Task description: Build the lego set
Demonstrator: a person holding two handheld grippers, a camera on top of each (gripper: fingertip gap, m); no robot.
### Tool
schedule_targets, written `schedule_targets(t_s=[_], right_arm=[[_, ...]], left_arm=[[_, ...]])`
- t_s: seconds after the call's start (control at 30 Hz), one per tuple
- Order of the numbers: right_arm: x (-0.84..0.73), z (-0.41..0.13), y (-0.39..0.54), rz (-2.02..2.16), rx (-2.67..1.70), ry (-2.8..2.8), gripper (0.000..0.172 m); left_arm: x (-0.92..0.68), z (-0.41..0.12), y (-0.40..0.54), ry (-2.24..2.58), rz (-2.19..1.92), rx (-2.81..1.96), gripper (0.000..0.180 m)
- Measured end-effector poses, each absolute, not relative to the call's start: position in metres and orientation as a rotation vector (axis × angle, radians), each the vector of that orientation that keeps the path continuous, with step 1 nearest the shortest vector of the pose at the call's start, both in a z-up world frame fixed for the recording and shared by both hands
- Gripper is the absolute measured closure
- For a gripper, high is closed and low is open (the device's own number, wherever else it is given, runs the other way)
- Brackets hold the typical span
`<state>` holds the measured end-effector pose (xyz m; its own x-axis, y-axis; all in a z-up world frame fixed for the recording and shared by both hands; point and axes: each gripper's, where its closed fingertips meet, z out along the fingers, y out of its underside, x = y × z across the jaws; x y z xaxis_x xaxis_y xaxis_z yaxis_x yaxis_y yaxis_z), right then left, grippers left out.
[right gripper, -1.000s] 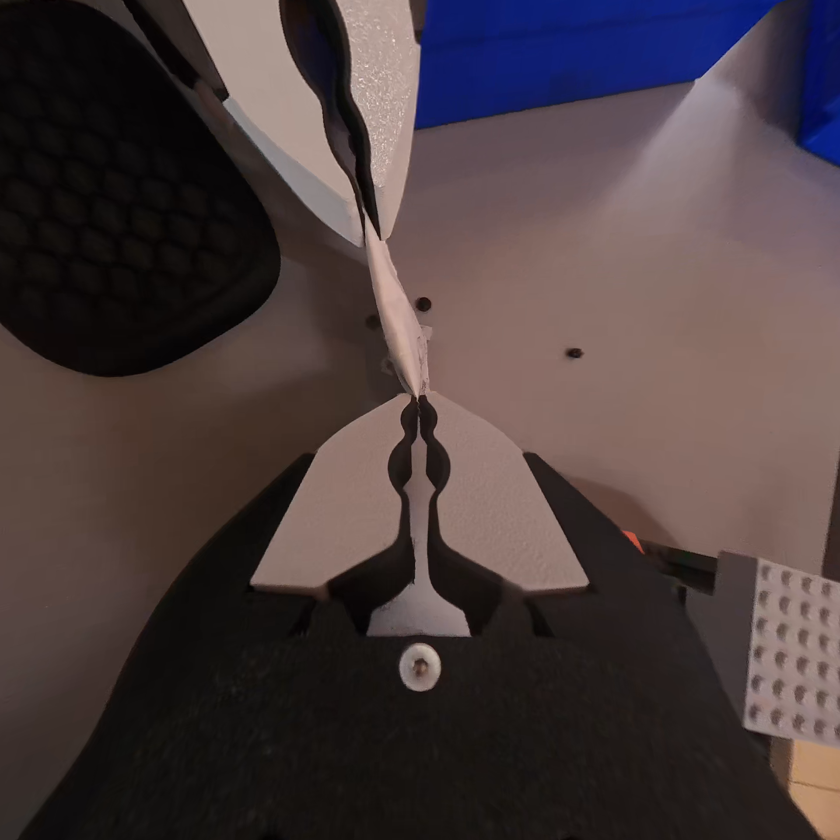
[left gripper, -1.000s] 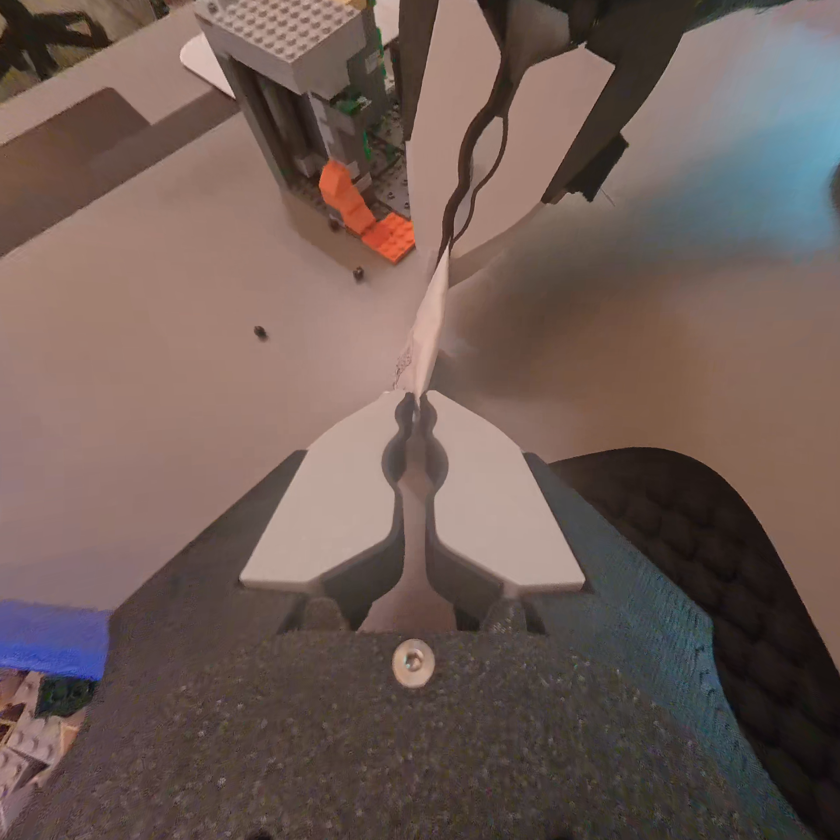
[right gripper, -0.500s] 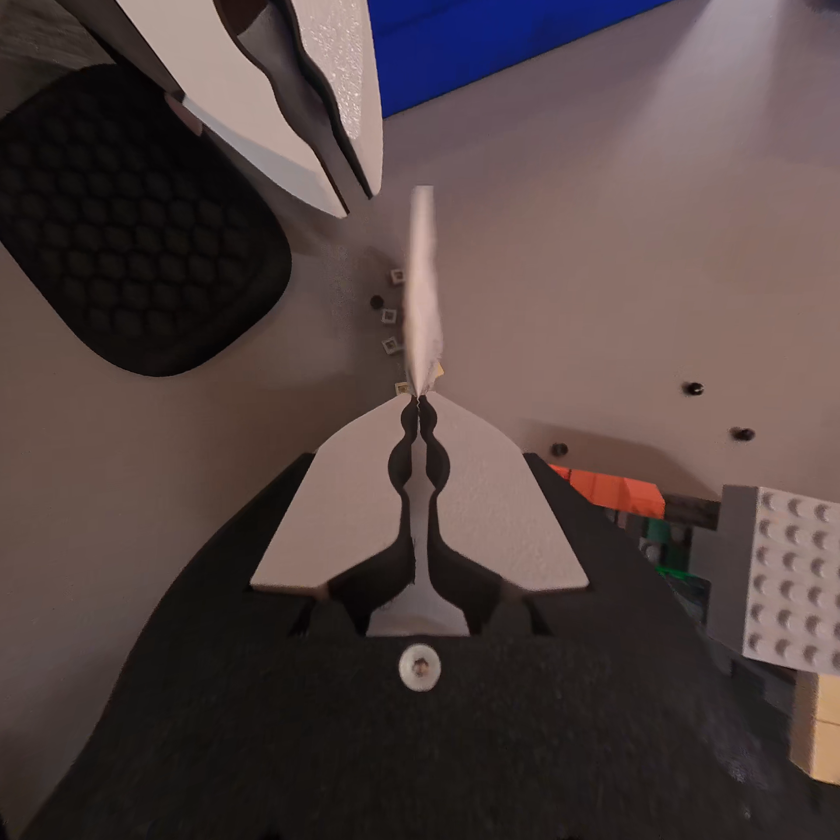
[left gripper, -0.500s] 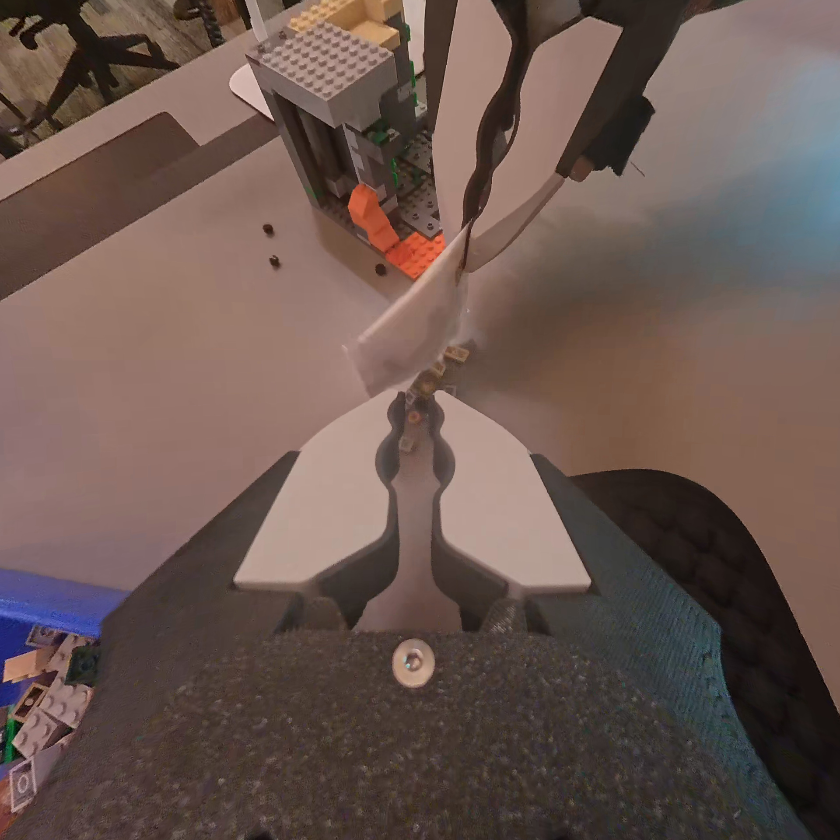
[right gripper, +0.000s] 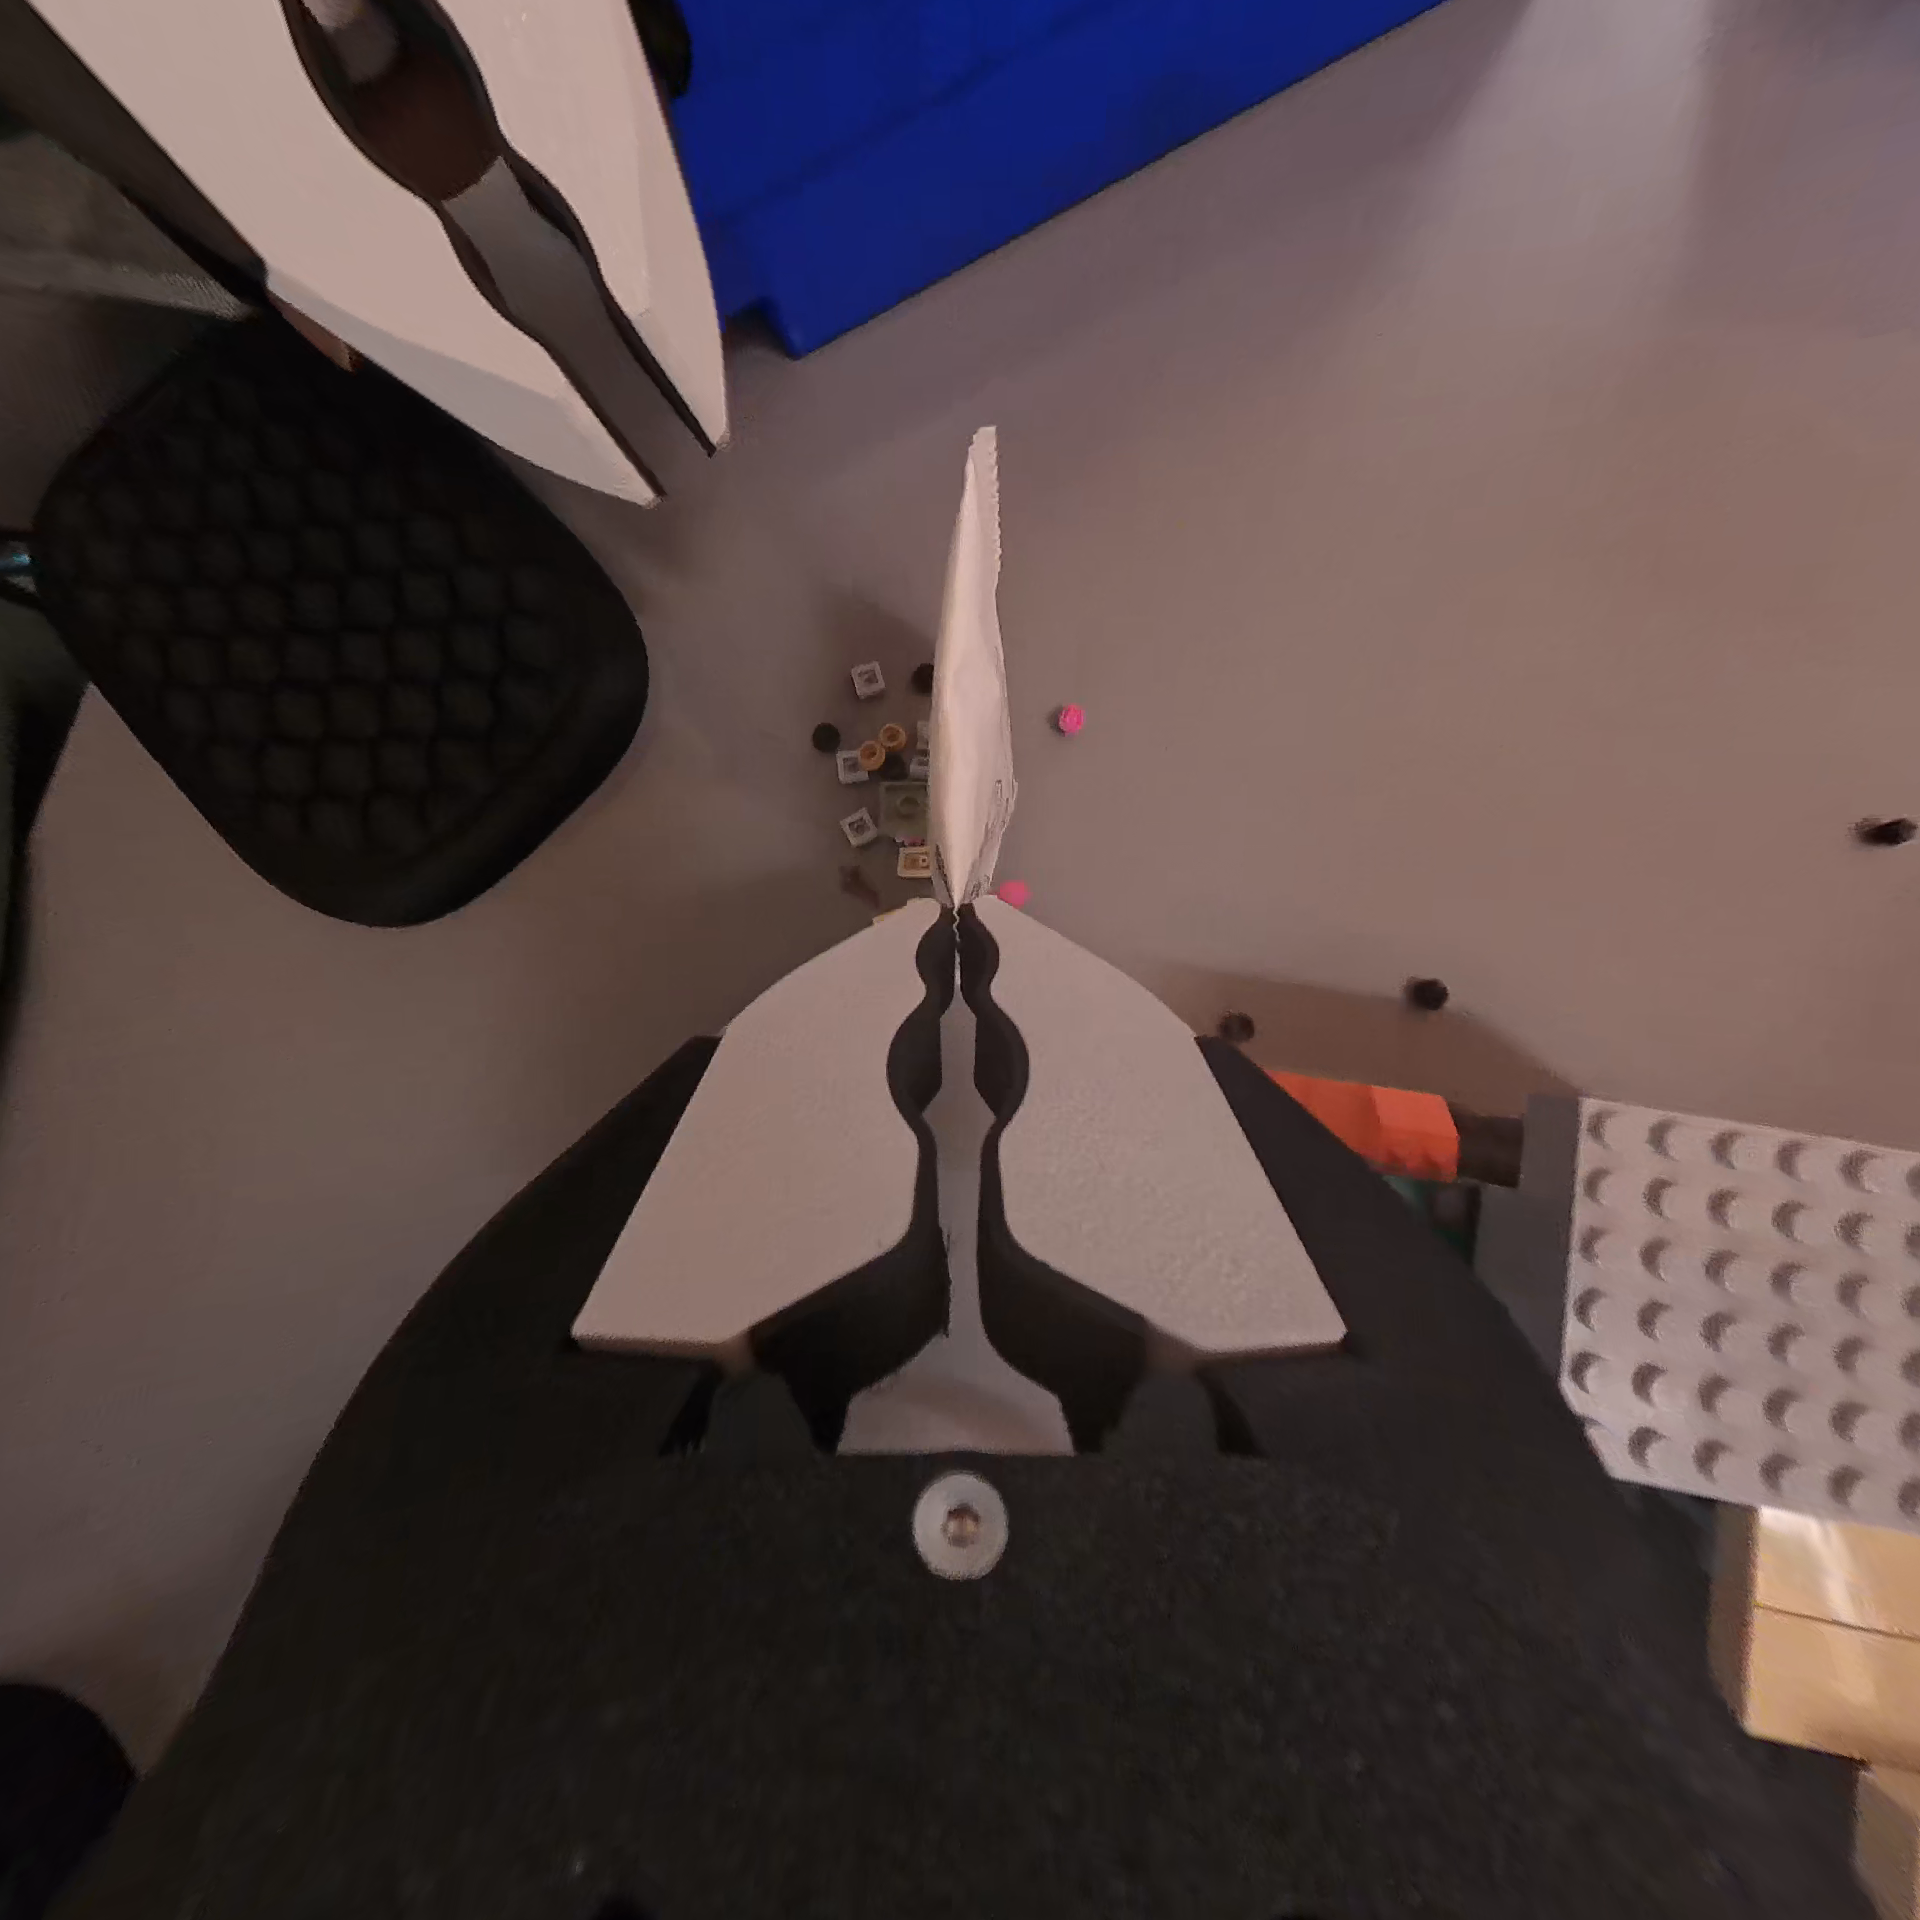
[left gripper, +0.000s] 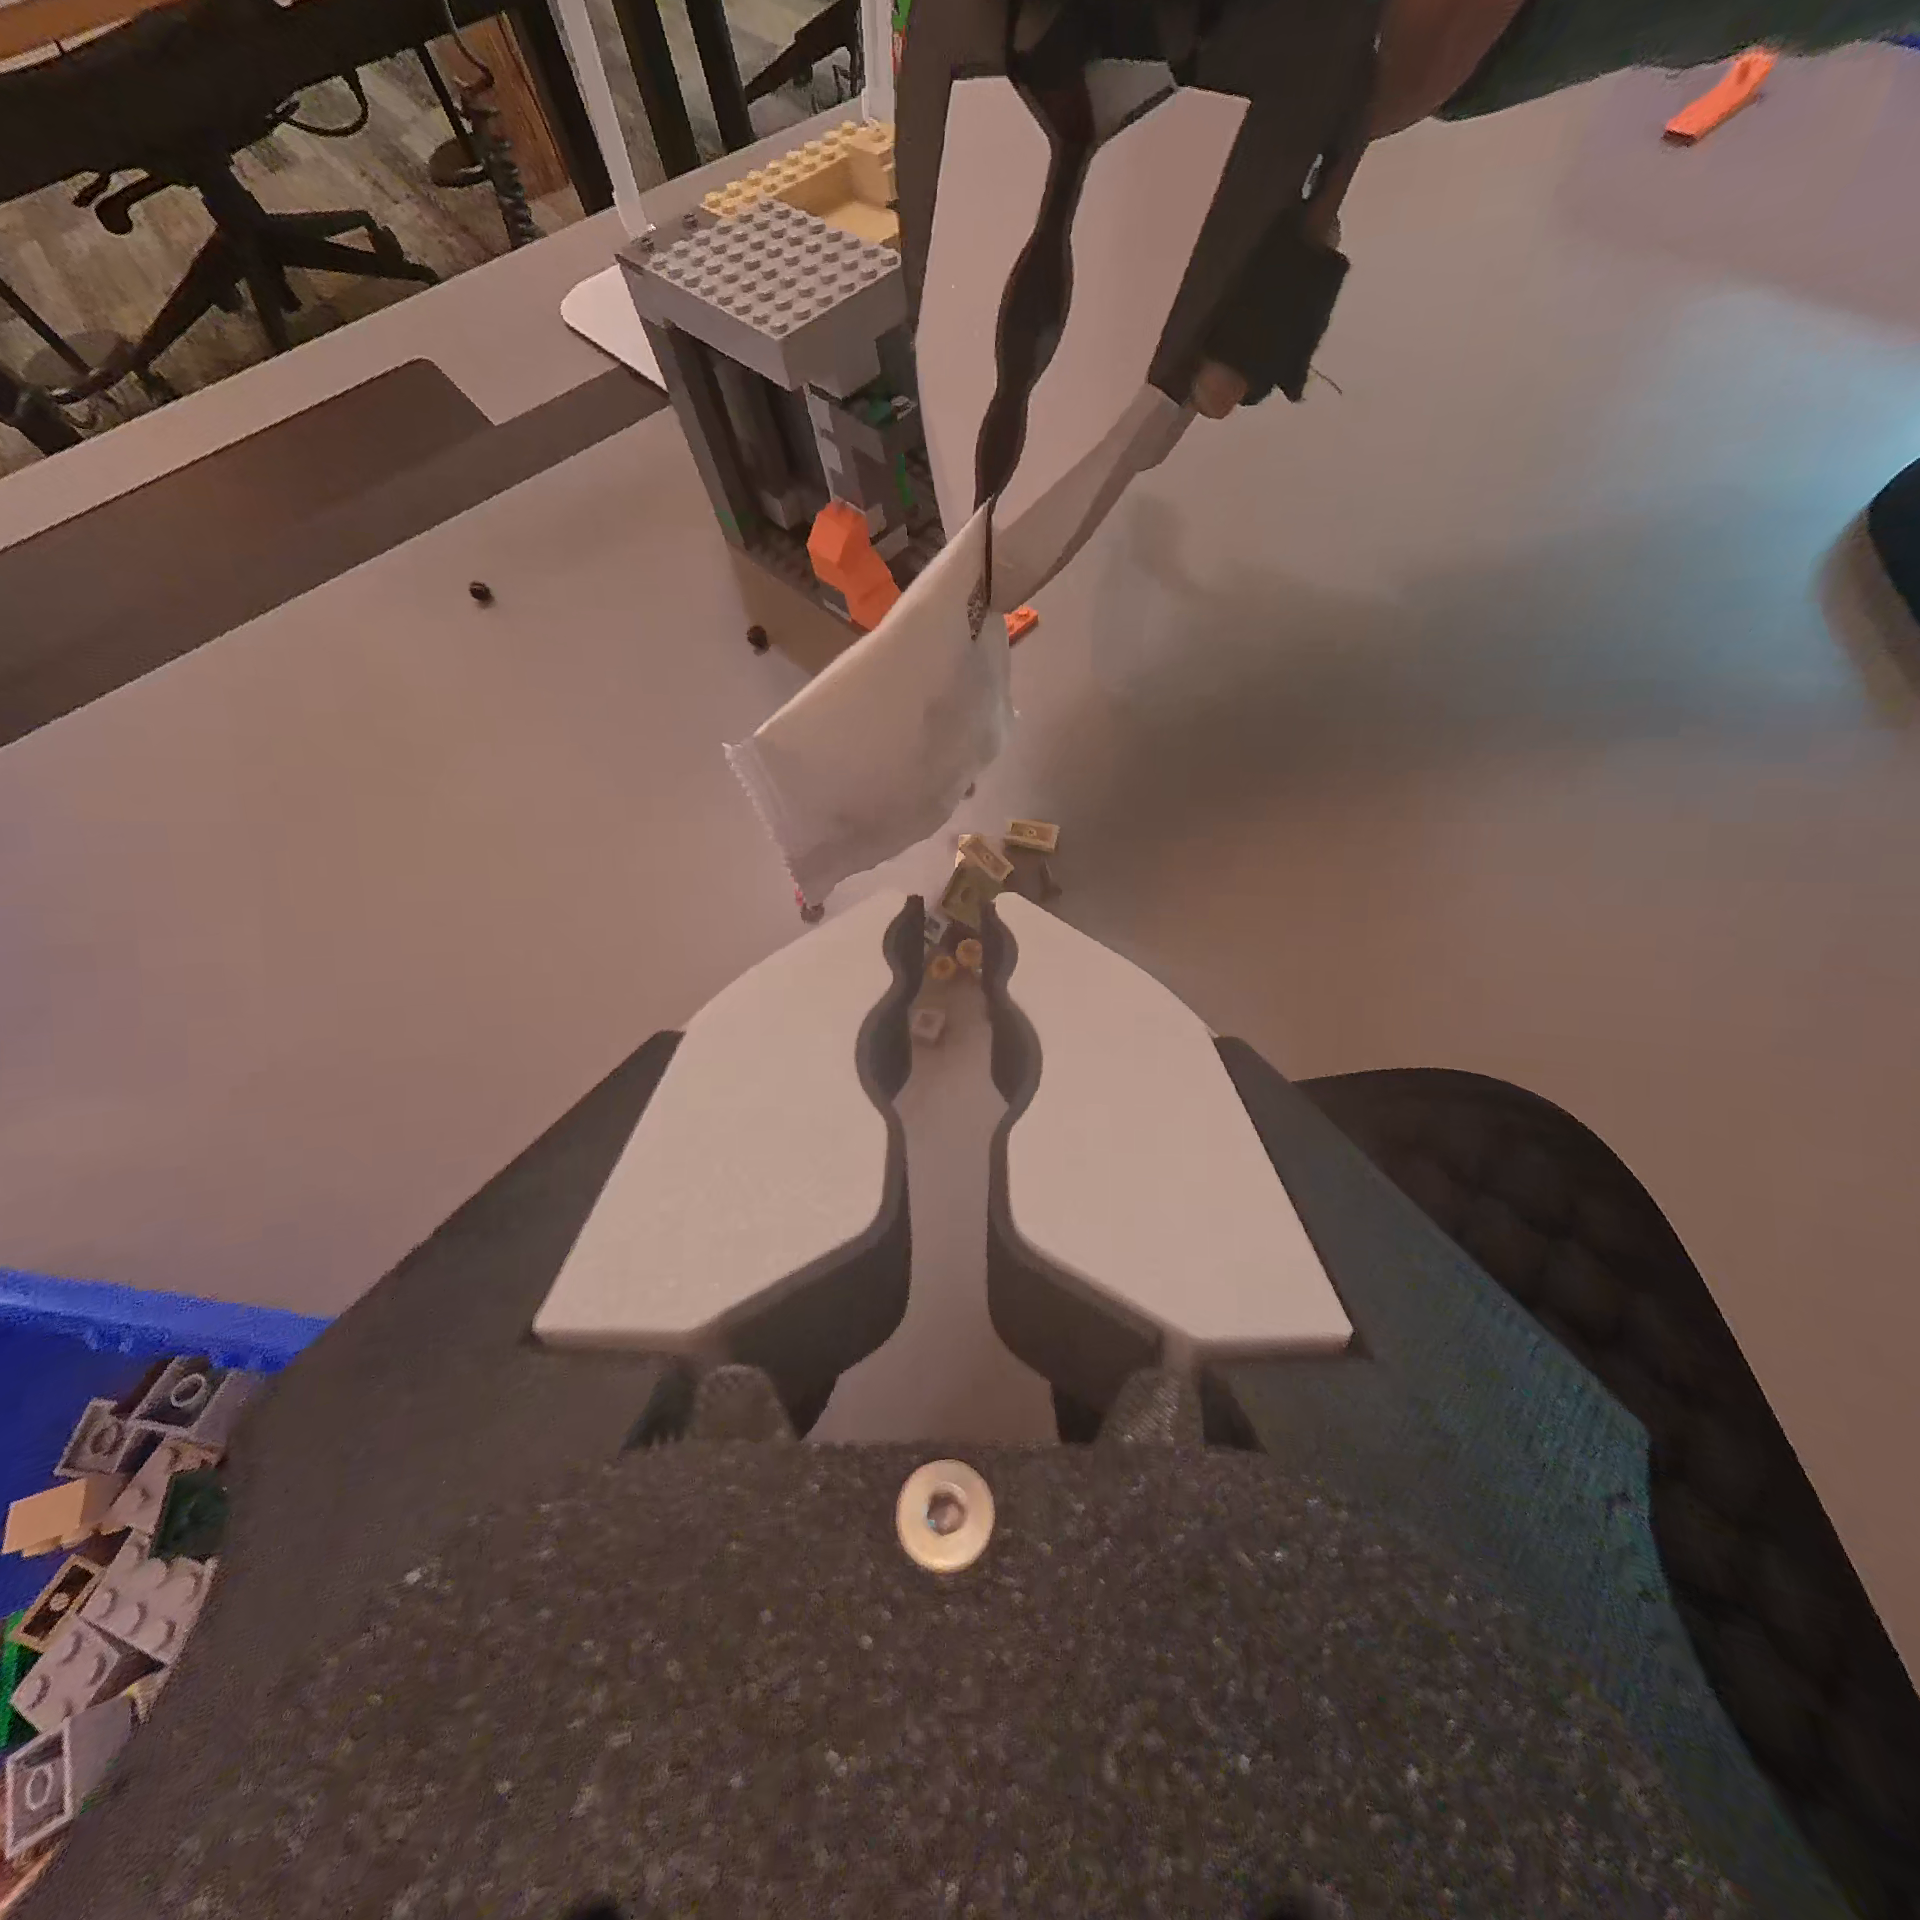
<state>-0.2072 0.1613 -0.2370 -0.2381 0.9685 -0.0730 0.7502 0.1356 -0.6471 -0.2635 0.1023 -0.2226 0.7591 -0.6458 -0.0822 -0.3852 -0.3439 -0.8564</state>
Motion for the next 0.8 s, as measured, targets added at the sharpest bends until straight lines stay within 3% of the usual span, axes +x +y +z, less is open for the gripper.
schedule_targets(t_s=[0.3, 0.5, 0.8], right_arm=[[-0.208, -0.234, 0.167, 0.783, -1.626, -2.067, 0.172], [-0.204, -0.237, 0.165, 0.788, -1.604, -2.051, 0.172], [-0.194, -0.245, 0.160, 0.816, -1.588, -2.039, 0.171]], left_arm=[[-0.266, -0.188, 0.106, 0.800, -0.434, -1.957, 0.173], [-0.295, -0.158, 0.194, 0.834, -0.403, -2.060, 0.165], [-0.338, -0.241, 0.376, 1.149, -0.135, -2.284, 0.148]])
